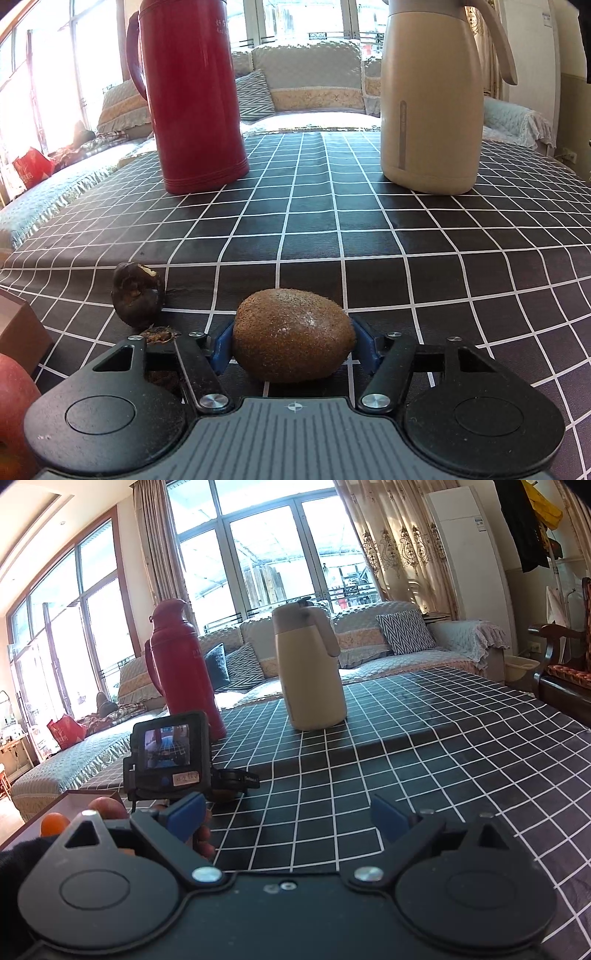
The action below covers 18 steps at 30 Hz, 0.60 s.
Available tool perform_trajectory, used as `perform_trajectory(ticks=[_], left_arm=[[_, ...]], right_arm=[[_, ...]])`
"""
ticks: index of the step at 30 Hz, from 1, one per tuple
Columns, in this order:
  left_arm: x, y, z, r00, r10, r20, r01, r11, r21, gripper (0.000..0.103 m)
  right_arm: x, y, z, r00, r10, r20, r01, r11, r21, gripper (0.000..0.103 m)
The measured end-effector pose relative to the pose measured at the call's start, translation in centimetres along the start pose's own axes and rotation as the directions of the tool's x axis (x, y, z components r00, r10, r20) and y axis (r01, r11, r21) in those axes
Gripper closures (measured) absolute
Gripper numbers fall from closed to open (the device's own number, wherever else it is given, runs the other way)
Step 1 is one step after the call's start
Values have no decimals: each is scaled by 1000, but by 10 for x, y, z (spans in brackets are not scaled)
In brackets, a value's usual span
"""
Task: Organize fruits
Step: 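Lift the kiwi with the left tool and carry it over the box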
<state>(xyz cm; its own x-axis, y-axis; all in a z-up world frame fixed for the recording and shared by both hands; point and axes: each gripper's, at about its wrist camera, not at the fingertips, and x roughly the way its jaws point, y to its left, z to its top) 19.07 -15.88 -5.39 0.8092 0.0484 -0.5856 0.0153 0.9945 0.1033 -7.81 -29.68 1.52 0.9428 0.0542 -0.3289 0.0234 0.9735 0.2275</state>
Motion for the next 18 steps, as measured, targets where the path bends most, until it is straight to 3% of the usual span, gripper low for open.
perform_trajectory(ticks=[8,12,18], left_arm=[[-46,27,9,997,-41,61,42,999,-1,39],[-82,72,13,995,-55,89,56,998,-18,39],[-127,152,2,995,-2,104,5,999,-31,39]], right_arm=[[4,1,-2,1000,-14,-6,14,1000,-25,7],[5,2,-2,1000,-11,-11,11,1000,-28,7],[11,8,-5,999,-9,-31,8,999,-47,7]])
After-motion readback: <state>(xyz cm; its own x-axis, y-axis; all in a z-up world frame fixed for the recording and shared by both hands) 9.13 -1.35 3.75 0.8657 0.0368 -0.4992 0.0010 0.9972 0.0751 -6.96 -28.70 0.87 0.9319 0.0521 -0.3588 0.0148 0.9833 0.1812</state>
